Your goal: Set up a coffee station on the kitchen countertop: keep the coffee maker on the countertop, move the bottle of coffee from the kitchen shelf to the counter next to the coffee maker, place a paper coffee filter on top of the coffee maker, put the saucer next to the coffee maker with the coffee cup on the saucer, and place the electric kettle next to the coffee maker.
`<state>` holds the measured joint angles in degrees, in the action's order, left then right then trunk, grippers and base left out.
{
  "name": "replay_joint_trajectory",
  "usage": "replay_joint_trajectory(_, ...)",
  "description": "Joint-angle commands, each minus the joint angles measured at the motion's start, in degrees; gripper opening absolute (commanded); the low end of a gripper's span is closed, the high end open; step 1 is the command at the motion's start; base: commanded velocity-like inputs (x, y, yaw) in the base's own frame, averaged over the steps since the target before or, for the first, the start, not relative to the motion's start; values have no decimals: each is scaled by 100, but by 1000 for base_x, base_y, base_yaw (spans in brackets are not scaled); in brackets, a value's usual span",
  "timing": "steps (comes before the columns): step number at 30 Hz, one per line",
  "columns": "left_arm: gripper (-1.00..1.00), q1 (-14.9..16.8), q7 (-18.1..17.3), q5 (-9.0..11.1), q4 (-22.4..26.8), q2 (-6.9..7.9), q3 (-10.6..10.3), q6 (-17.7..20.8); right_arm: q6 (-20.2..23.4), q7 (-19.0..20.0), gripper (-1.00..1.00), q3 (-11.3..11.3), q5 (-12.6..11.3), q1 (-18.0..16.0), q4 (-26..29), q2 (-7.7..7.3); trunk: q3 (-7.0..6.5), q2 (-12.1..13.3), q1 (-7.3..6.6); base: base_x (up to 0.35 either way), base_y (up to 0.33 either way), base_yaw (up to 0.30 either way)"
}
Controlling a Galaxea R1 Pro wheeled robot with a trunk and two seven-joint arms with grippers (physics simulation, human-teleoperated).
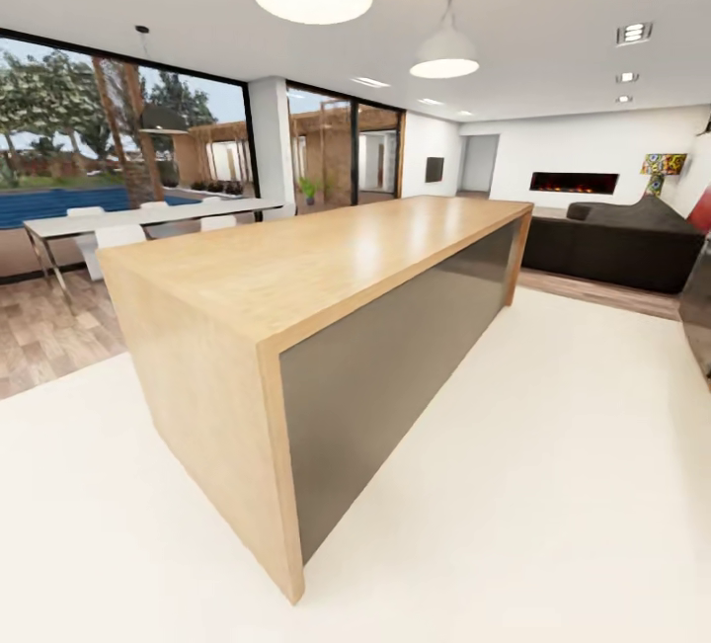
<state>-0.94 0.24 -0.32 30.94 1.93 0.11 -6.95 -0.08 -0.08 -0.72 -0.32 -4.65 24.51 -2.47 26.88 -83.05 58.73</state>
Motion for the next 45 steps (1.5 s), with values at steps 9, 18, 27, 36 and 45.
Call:
replay_joint_trajectory(9,100,-3,2,-4,8,1,3,-8,-7,-1,100,-1,-3,-1,0,1,5,-3,0,0,0,-257)
replay_joint_trajectory(18,100,-3,2,-4,8,1,0,-8,-8,-1,100,-7,-3,-3,-1,1,5,-3,0,0,0,-257)
replay_joint_trajectory(27,100,-3,2,-4,8,1,-2,-8,-9,-1,100,-7,-3,-2,-3,1,5,-3,0,0,0,-257)
replay_joint_trajectory(36,100,-3,2,-4,8,1,-3,-8,-10,-1,100,-7,-3,-1,-4,1,5,-3,0,0,0,-257)
replay_joint_trajectory(45,100,-3,2,-4,8,1,-3,-8,-10,-1,100,-7,-3,-2,-2,1,5,-3,0,0,0,-257)
